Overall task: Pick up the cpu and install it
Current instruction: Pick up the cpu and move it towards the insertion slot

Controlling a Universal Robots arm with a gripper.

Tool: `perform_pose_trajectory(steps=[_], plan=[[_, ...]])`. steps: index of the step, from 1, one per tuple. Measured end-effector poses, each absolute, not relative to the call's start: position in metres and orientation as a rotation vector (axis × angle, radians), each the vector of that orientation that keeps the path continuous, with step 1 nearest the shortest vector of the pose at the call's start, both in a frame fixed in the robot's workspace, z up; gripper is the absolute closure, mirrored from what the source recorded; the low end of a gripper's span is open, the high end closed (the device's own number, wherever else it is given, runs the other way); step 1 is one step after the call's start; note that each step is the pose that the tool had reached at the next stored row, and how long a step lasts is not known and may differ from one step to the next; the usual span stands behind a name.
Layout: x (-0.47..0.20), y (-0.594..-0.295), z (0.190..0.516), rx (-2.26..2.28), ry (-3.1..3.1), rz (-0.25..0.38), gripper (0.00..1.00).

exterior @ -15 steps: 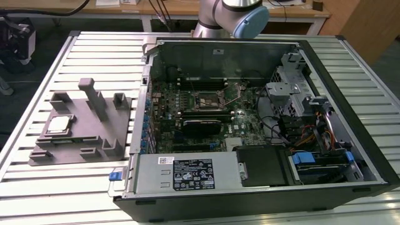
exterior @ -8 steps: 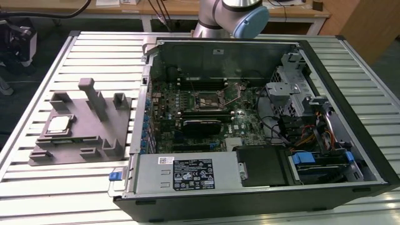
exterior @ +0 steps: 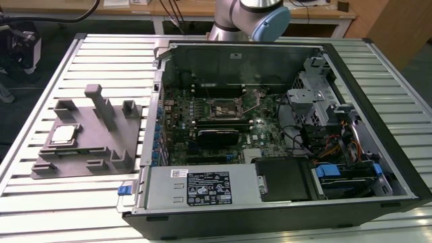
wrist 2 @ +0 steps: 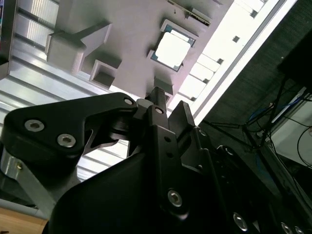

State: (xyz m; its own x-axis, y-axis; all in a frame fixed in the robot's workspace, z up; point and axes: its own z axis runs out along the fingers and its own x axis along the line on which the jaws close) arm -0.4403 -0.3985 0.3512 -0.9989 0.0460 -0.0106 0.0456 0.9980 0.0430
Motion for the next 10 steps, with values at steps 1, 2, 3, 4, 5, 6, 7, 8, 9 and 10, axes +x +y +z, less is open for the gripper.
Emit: perform_pose_trajectory(steps=[1, 2, 3, 4, 5, 6, 7, 8, 9, 10], plan=[[-0.4403, -0.3986, 0.3507, 0.071, 3.128, 0.067, 0.70], [-0.4402, -0.3987, 0.3501, 0.071, 3.129, 0.067, 0.70], [-0.4402, -0.3988, 0.3494, 0.070, 3.129, 0.067, 0.70], [-0.4402, -0.3989, 0.3487, 0.070, 3.129, 0.067, 0.70], [-0.4402, -0.3990, 0.3480, 0.070, 3.129, 0.067, 0.70], [-0.4402, -0.3992, 0.3474, 0.070, 3.130, 0.067, 0.70], [-0.4402, -0.3992, 0.3469, 0.070, 3.130, 0.067, 0.70], [-0.4402, -0.3992, 0.3464, 0.069, 3.132, 0.067, 0.70], [-0.4402, -0.3993, 0.3458, 0.069, 3.132, 0.067, 0.70], [-0.4402, -0.3994, 0.3454, 0.069, 3.132, 0.067, 0.70]])
